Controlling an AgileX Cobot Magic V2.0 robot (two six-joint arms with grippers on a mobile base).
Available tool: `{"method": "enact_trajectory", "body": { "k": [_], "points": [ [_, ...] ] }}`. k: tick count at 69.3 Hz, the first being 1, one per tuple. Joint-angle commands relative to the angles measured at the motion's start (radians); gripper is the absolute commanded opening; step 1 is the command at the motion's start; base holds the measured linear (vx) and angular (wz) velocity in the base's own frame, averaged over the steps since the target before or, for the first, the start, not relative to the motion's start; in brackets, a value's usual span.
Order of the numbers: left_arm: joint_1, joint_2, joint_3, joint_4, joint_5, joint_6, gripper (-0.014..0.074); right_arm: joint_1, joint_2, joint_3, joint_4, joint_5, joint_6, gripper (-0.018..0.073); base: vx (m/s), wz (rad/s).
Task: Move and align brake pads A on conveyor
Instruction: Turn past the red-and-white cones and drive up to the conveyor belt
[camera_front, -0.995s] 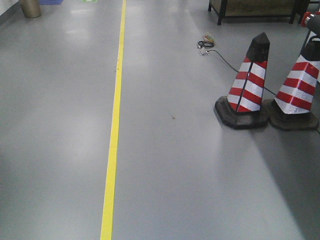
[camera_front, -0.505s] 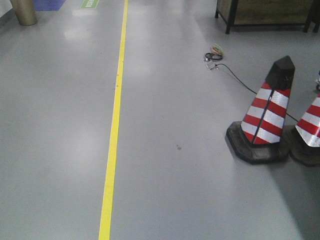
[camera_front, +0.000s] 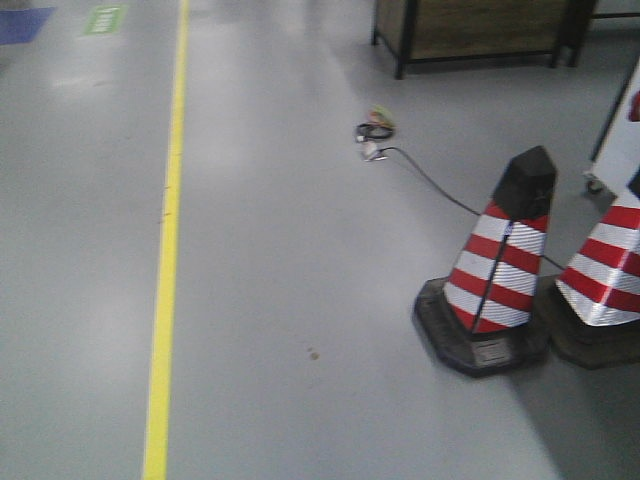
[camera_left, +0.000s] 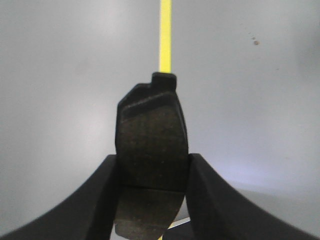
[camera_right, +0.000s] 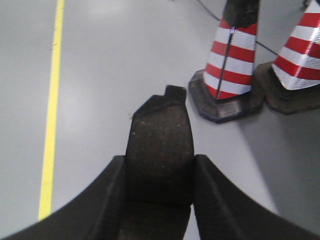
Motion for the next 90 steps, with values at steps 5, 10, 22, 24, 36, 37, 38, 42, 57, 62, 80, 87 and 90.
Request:
{"method": "enact_trajectory", "body": {
  "k": [5,10,22,24,36,37,38,42,57,62,80,87,90],
  "points": [
    [-0.001,0.006,-0.026,0.025,-0.021,-0.003,-0.0006,-0.004,0.000,-0.028,-0.011,-0.080,-0.005,-0.0003,0.43,-0.54],
    [-0.001,0.006,-0.026,0.025,-0.021,-0.003,-0.0006,-0.004,0.000,-0.028,-0.011,-0.080,-0.005,-0.0003,0.41,-0.62],
    [-0.001,0.006,-0.026,0.025,-0.021,-0.003,-0.0006,-0.004,0.000,-0.028,-0.011,-0.080,-0.005,-0.0003,0.40,-0.71],
    [-0.001,0.006,-0.026,0.025,-0.021,-0.003,-0.0006,-0.004,0.000,-0.028,-0.011,-0.080,-0.005,-0.0003,0.39,-0.78],
    [-0.001,0.006,-0.026,0.025,-0.021,-0.003,-0.0006,-0.004,0.000,-0.028,-0.011,-0.080,-0.005,-0.0003,0.39,-0.82],
    [-0.001,0.006,-0.026,0.025,-0.021,-0.003,-0.0006,-0.004,0.000,-0.028,-0.011,-0.080,-0.005,-0.0003,0.39,-0.83],
    [-0.001,0.006,-0.026,0.025,-0.021,-0.003,-0.0006,-0.004,0.000,-0.028,-0.011,-0.080,-0.005,-0.0003,0.39,-0.83],
    [-0.001,0.006,-0.026,0.025,-0.021,-0.003,-0.0006,-0.004,0.000,-0.028,-0.011,-0.080,-0.005,-0.0003,0.39,-0.83],
    [-0.001,0.006,-0.026,0.025,-0.021,-0.003,-0.0006,-0.004,0.000,-0.028,-0.011,-0.080,-0.005,-0.0003,0.40,-0.85],
    [-0.001,0.006,-0.026,0.025,-0.021,-0.003,-0.0006,-0.004,0.000,-0.028,-0.011,-0.080,-0.005,-0.0003,0.42,-0.83],
    [-0.001,0.006,-0.026,0.025,-0.021,-0.003,-0.0006,-0.004,0.000,-0.028,-0.011,-0.080,-0.005,-0.0003,0.43,-0.77],
    [-0.001,0.006,-0.026,0.025,-0.021,-0.003,-0.0006,-0.004,0.000,-0.028,-0.011,-0.080,-0.005,-0.0003,0.44,-0.72],
    [-0.001,0.006,-0.026,0.025,-0.021,-0.003,-0.0006,-0.004,0.000,-0.028,-0.011,-0.080,-0.005,-0.0003,0.45,-0.72]
  ]
}}
